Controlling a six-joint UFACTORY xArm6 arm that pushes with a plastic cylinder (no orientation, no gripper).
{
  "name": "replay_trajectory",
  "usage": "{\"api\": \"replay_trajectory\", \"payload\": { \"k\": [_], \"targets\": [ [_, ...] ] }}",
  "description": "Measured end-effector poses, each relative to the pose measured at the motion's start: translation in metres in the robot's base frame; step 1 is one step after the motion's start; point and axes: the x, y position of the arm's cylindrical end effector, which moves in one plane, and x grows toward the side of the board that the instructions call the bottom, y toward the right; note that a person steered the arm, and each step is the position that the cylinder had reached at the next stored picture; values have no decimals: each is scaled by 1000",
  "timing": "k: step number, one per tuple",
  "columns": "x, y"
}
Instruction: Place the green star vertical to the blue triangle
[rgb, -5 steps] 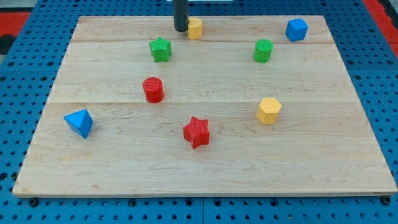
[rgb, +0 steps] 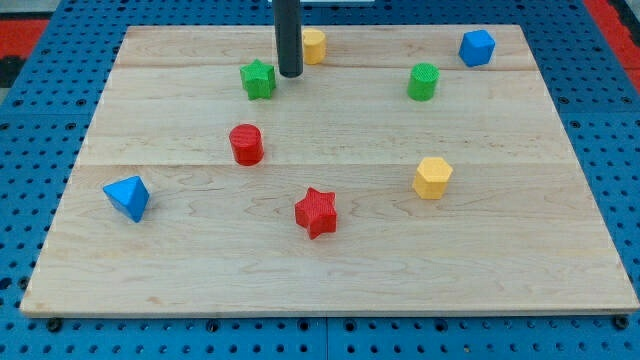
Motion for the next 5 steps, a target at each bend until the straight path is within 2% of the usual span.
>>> {"api": "replay_trajectory", "payload": {
  "k": [2, 5],
  "targets": [
    [4, -3],
    [4, -71]
  ]
}}
